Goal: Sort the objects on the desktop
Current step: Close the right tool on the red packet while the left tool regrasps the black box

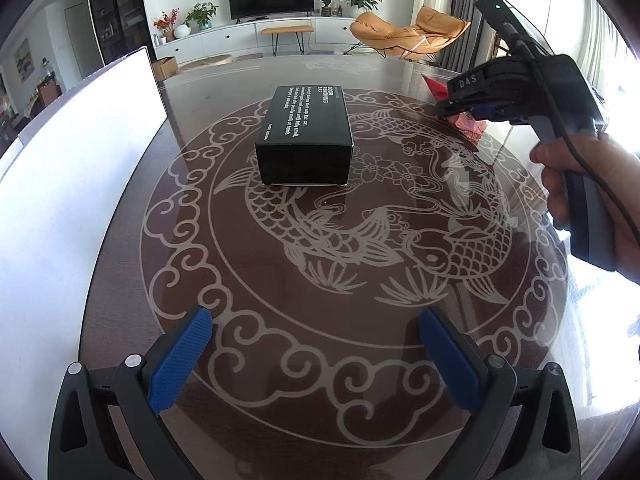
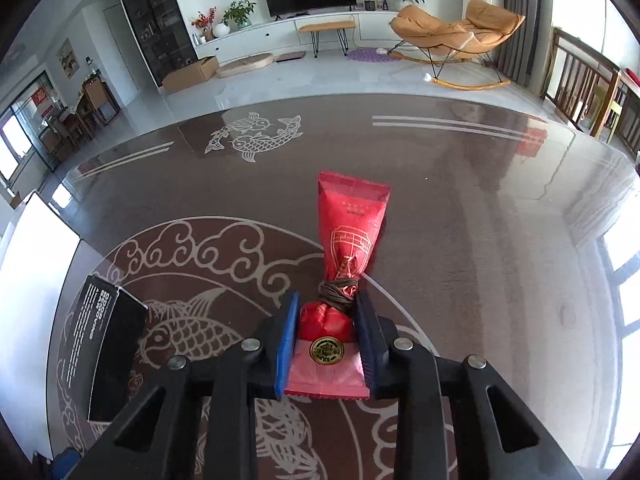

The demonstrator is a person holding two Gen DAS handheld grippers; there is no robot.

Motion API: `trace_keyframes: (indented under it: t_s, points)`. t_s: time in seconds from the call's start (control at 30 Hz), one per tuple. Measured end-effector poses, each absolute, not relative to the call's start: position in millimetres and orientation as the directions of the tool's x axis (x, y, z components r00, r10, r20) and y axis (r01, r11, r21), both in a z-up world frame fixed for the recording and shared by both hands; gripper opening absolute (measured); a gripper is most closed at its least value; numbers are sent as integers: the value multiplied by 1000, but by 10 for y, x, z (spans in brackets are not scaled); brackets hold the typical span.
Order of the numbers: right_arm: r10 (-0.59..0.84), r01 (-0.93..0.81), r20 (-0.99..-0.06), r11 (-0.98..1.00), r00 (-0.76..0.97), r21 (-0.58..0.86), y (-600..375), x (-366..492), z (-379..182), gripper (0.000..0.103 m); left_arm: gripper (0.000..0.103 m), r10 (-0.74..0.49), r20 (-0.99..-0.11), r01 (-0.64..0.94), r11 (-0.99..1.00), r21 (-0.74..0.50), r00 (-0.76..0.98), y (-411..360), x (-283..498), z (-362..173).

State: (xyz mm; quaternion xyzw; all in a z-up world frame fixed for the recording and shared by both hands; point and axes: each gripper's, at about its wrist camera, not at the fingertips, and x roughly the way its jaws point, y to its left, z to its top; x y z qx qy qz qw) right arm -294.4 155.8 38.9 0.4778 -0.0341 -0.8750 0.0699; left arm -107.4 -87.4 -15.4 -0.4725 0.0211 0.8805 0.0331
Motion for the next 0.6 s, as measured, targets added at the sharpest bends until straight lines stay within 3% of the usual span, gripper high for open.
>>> trace_keyframes:
  t_s: [0.3, 0.6]
  points:
    - [-200, 181, -796, -977, -571, 115, 1826, -1550, 330, 29, 103, 46, -835, -91, -996, 4, -548, -863, -1116, -158]
    - [-179, 157, -768, -982, -615, 103, 1896, -646, 306, 30, 103, 69, -837, -136, -991, 6, -543, -738, -1880, -159]
